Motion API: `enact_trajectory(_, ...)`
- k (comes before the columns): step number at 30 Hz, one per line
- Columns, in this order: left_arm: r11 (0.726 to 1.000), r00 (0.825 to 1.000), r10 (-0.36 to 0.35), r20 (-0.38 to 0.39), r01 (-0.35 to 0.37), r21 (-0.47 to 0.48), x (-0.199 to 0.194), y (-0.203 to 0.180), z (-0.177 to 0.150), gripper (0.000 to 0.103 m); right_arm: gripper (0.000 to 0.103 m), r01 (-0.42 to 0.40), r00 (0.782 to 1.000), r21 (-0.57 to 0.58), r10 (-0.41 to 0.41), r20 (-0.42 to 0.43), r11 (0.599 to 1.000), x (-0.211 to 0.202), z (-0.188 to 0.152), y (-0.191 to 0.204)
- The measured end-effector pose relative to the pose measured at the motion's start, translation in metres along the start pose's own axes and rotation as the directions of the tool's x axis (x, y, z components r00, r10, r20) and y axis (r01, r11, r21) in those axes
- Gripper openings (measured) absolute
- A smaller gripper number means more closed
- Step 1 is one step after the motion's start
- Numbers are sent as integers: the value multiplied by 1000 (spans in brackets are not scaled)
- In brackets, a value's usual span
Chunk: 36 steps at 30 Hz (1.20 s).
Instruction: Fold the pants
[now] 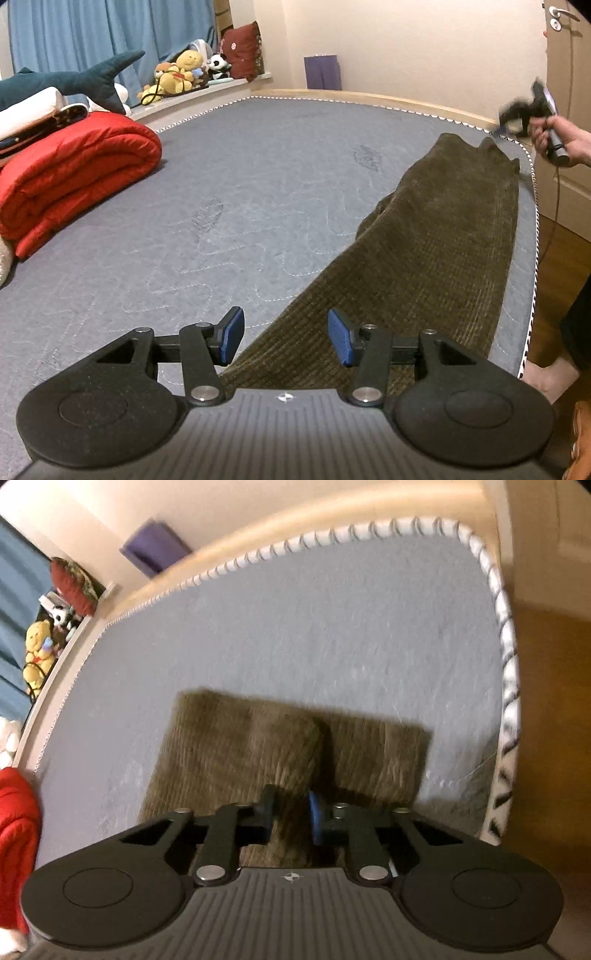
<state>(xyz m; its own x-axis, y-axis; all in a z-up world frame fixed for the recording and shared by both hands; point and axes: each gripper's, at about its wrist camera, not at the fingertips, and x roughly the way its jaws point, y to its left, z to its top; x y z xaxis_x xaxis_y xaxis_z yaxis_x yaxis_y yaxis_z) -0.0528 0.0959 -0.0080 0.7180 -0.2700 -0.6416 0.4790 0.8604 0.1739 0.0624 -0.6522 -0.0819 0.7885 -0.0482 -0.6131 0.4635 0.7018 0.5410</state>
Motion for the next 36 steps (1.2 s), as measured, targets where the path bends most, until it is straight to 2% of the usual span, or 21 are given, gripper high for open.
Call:
enact_trajectory(1, 1000, 1000, 3, -3, -3, -1, 1, 0, 1, 56, 19, -150, 987, -96, 155, 40, 984, -16, 1, 18)
enact_trajectory(2, 1000, 1000, 7, -6, -7, -2, 3, 0, 0, 56, 17, -243, 964, -162, 257, 71, 956, -30, 1, 29)
enact_trajectory(3, 1000, 1000, 14, -12, -14, -4, 4, 0, 0, 56, 18, -247, 957, -189, 269, 105, 951, -39, 1, 35)
enact_trajectory(5, 1000, 1000, 18, -21, -18, -5, 7, 1, 0, 56, 23, -126, 982, -110, 140, 128, 986, -37, 4, 23)
enact_trajectory(7, 1000, 999, 21, -31, -21, 9, 8, -2, -1, 56, 23, 15, 997, 28, -17, 73, 999, -24, 7, -3)
enact_trajectory(8, 1000, 999, 24, -37, -24, 20, 9, -3, -3, 56, 25, 91, 995, 85, -94, 35, 992, -19, 7, -16)
enact_trajectory(10, 999, 998, 30, -46, -28, 38, 10, -4, -5, 57, 25, 168, 986, 162, -163, -46, 972, -10, 5, -38)
enact_trajectory(12, 999, 998, 29, -49, -27, 46, 11, -6, -5, 57, 25, 157, 986, 182, -143, -86, 971, -4, 1, -45)
enact_trajectory(15, 999, 998, 26, -53, -24, 47, 14, -6, -4, 57, 29, 135, 987, 93, -126, -95, 986, 7, 1, -38)
enact_trajectory(18, 998, 998, 25, -56, -22, 50, 16, -7, -3, 58, 45, 160, 981, 57, -152, -119, 985, 18, -1, -38)
enact_trajectory(22, 998, 998, 22, -63, -18, 56, 17, -8, -4, 60, 45, 167, 981, 63, -159, -109, 984, 24, 1, -34)
enact_trajectory(23, 998, 998, 24, -66, -20, 56, 18, -8, -4, 60, 42, 172, 981, 60, -166, -105, 983, 26, 1, -33)
enact_trajectory(24, 998, 997, 29, -72, -25, 55, 19, -8, -5, 60, 24, 185, 979, 63, -178, -101, 981, 28, 0, -33)
enact_trajectory(25, 998, 996, 40, -79, -36, 53, 20, -7, -5, 61, 13, 194, 978, 75, -186, -97, 978, 28, 0, -33)
enact_trajectory(27, 996, 993, 75, -94, -72, 44, 22, -3, -7, 61, 9, 214, 976, 95, -208, -66, 972, 9, -5, -39)
enact_trajectory(28, 995, 989, 103, -107, -101, 27, 23, 2, -8, 61, 8, 259, 966, 89, -258, -25, 962, 0, -4, -35)
enact_trajectory(30, 990, 981, 137, -138, -141, -23, 25, 14, -9, 61, 8, 278, 959, 112, -283, 25, 954, -14, 2, -34)
enact_trajectory(32, 983, 973, 155, -168, -169, -72, 25, 26, -12, 61, 8, 304, 952, 88, -305, -2, 949, -8, 1, -35)
enact_trajectory(34, 972, 962, 176, -207, -203, -116, 26, 39, -17, 61, 9, 355, 935, 93, -353, -39, 930, 1, -4, -39)
enact_trajectory(36, 960, 952, 192, -237, -232, -156, 24, 52, -23, 61, 12, 365, 931, 109, -364, -26, 925, 0, -5, -35)
